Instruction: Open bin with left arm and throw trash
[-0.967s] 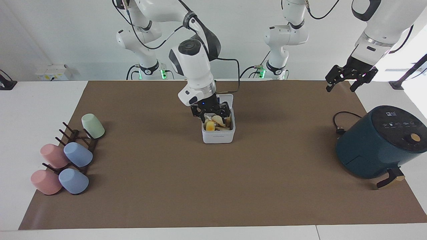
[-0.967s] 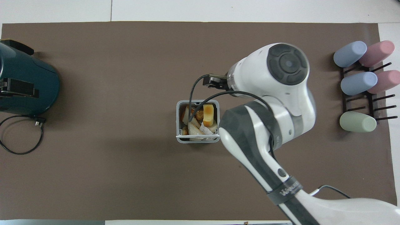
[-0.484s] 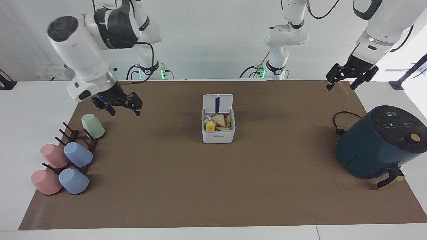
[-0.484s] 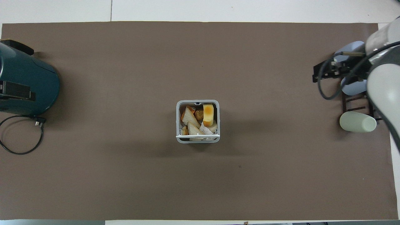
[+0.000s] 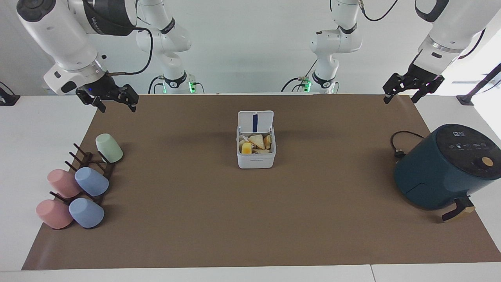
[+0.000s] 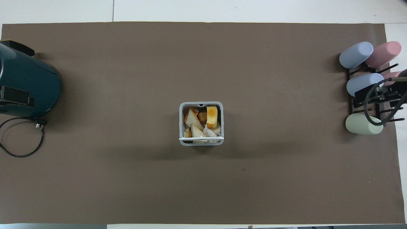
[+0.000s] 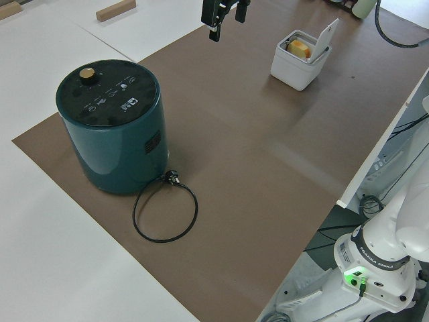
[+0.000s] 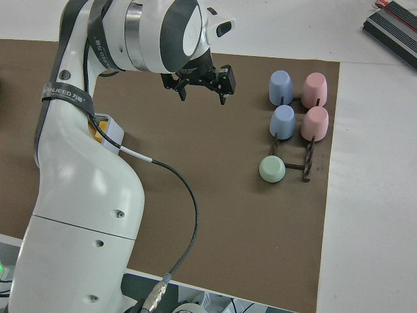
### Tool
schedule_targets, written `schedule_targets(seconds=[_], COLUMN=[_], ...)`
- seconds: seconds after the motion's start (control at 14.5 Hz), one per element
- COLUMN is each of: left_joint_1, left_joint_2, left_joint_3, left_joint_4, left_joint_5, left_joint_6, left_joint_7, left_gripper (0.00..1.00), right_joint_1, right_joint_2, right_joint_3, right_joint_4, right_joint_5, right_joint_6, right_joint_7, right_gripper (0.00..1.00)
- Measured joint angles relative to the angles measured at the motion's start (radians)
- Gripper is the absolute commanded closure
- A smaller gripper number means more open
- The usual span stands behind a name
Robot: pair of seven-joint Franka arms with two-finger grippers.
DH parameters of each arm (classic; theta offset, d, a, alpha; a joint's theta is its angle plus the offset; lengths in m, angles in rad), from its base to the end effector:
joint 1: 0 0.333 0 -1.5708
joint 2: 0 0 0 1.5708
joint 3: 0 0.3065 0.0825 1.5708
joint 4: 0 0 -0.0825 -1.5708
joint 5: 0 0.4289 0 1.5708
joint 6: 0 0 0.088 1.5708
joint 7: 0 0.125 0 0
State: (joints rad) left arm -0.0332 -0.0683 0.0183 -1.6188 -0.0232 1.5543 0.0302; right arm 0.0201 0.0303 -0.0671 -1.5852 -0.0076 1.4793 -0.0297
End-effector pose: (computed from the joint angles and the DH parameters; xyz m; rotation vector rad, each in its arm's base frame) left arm 0.5769 -0.0112 0.6110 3.1164 -0.0710 0.0062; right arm 0.5934 -0.0284 0.5644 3.1298 -0.0275 -0.2138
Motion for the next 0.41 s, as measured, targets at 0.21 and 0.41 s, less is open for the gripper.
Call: schedule_targets(seconds=[0.21,0.41], left_joint_1=[0.000,0.000], left_joint_2=[-0.001,-0.001], left_joint_3=[-0.001,-0.002], left_joint_4=[0.000,0.000], left_joint_5=[0.000,0.000], left_joint_6=[0.000,0.000], left_joint_7=[0.000,0.000], left_gripper=[0.00,0.00], right_joint_1=[0.000,0.001], right_joint_2=[-0.023,-0.049], right_joint_3=[-0.009,-0.009], right_joint_4=[-0.046,-0.064], right_joint_5=[-0.001,-0.013], right_joint_6=[0.017,0.027], right_joint_7=[0.000,0.000], right_gripper=[0.00,0.00])
